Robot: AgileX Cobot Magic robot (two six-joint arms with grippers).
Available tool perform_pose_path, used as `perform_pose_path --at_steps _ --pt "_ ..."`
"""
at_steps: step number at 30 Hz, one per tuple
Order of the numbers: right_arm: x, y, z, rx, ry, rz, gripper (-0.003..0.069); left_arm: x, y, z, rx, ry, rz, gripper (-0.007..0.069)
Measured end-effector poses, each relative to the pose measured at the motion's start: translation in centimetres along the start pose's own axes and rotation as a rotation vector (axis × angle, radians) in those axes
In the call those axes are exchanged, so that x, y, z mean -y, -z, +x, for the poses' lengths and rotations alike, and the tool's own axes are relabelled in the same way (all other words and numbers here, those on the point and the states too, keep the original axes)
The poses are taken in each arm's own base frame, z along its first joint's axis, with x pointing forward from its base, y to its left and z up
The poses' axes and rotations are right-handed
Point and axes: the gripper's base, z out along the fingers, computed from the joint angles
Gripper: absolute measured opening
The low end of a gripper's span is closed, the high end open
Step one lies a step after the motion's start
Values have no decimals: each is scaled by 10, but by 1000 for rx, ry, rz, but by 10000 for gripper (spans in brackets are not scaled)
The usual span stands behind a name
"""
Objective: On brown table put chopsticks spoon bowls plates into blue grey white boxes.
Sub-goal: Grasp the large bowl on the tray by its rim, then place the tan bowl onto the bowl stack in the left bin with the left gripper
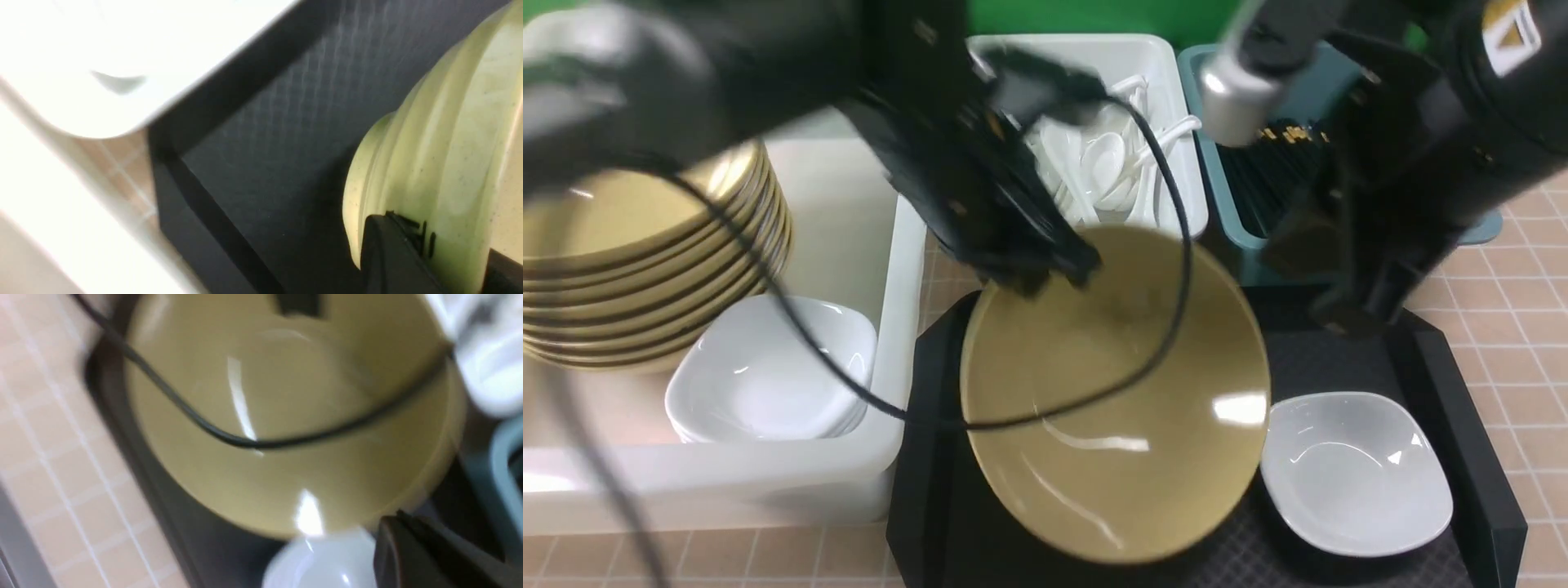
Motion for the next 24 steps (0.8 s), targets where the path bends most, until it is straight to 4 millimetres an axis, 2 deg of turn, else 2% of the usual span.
perform_pose_path --at_steps 1,2,4,5,9,12,15,18,21,24 --pt "-1 3 -2 13 6 0 36 -1 7 0 16 3 -1 8" --pt "-14 14 -15 80 54 -13 36 -10 34 3 87 57 12 8" --pt "-29 25 -28 145 109 -36 36 -25 66 10 169 130 29 7" --pt "-33 28 -32 164 127 -41 36 -32 76 12 196 157 33 7" --pt "-51 34 -44 206 202 -74 36 -92 134 41 377 384 24 7" --pt "-54 30 -45 192 211 -85 36 -135 159 65 478 538 -8 7" --pt "-54 26 -44 158 217 -83 36 -177 179 96 550 697 -69 7" --pt "-52 25 -43 144 222 -68 36 -210 190 126 586 832 -143 7" --pt "-51 24 -43 138 226 -58 37 -230 188 142 564 889 -195 8" --pt "-50 24 -43 133 230 -41 37 -247 172 149 489 908 -224 21"
